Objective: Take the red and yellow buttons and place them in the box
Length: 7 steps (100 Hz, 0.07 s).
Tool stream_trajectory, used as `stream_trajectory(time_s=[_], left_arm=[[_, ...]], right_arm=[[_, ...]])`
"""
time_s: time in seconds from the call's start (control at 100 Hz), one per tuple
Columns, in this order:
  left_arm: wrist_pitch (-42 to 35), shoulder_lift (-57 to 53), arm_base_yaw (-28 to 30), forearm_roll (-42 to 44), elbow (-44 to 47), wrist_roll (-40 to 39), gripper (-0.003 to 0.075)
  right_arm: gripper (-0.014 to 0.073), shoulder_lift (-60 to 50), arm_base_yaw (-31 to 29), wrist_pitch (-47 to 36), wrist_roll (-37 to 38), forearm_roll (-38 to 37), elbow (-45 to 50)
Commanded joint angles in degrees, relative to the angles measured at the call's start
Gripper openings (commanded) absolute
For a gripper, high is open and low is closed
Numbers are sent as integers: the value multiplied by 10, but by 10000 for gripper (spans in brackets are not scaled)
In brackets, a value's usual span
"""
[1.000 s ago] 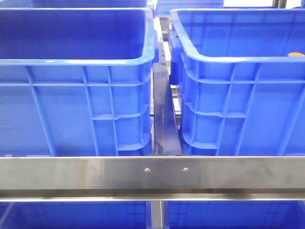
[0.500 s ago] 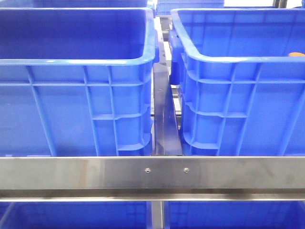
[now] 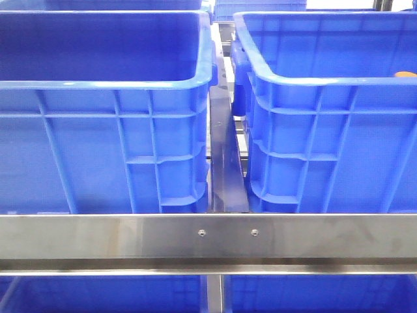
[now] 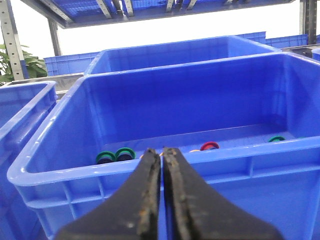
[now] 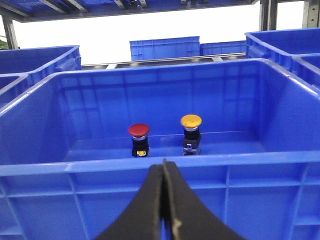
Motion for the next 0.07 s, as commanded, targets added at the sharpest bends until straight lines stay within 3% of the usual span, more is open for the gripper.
stream_trajectory(time_s=[0.0, 0.06], left_arm=[[-45, -19, 2, -1, 24, -5, -19], [-45, -19, 2, -1, 24, -5, -19]], right_arm=[[-116, -15, 0, -46, 3, -7, -11], [-116, -15, 0, -46, 3, -7, -11]])
